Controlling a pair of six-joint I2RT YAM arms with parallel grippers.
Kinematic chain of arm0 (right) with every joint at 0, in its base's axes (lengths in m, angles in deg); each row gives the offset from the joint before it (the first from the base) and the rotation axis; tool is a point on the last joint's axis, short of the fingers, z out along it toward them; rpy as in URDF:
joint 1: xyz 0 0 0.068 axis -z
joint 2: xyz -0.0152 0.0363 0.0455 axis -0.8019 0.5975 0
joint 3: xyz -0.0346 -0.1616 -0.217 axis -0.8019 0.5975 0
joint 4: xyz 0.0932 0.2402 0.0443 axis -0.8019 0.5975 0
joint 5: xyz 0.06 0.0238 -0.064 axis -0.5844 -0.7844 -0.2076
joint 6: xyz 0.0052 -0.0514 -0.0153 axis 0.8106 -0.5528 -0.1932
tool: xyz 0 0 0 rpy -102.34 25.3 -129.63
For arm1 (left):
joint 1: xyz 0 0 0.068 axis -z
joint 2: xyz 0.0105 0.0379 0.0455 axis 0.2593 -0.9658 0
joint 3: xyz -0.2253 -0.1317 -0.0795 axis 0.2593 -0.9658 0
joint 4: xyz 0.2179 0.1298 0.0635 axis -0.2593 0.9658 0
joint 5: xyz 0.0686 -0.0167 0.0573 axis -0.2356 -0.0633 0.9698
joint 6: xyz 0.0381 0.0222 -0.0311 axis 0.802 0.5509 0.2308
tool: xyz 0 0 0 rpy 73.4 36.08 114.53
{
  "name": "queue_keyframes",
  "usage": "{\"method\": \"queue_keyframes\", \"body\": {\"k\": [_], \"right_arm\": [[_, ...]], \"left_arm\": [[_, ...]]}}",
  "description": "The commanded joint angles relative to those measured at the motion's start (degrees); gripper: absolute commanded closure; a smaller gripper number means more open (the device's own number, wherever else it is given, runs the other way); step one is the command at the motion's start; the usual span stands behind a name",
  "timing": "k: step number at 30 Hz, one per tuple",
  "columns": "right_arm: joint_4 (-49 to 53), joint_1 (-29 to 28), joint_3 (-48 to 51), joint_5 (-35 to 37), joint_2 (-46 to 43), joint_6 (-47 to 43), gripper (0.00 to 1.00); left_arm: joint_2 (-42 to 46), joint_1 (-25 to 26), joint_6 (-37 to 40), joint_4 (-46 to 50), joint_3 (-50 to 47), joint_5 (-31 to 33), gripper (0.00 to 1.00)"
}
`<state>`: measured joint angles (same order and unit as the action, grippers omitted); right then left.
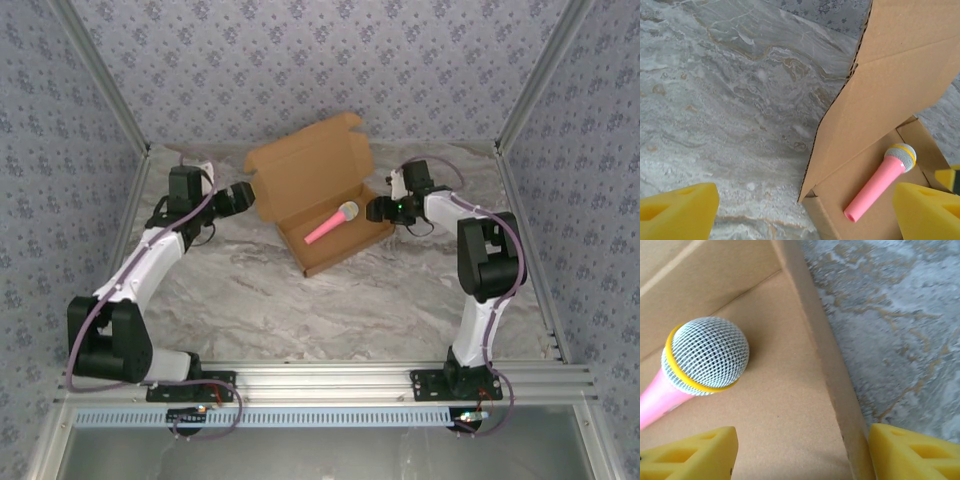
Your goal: Fold the paper box
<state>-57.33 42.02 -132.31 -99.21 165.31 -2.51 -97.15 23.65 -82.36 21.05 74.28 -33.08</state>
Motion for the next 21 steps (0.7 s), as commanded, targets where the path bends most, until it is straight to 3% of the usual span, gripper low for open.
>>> {"method": "queue_keyframes", "body": {"k": [1, 9, 12, 21], "right_arm": [[-0.13, -0.51, 0.9, 0.82, -2.63, 0.39, 0.29], [1.26, 0.65, -0.28, 3.77, -5.84, -1.22, 0.28], [2.05, 0.8, -0.84, 4.45, -6.12, -1.59, 0.28], [3.34, 1.61, -2.99, 5.77, -6.61, -2.94, 0.28]], "left_arm": [[-3.49, 0.08, 2.71, -7.79, 0.85, -0.89, 0.1], [-12.83, 0.12, 8.02, -14.33, 4.51, -3.33, 0.1], [-15.08, 0.17, 9.1, -15.88, 6.07, -4.86, 0.15], [-18.64, 1.2, 11.95, -15.72, 9.63, -8.24, 0.47]]}}
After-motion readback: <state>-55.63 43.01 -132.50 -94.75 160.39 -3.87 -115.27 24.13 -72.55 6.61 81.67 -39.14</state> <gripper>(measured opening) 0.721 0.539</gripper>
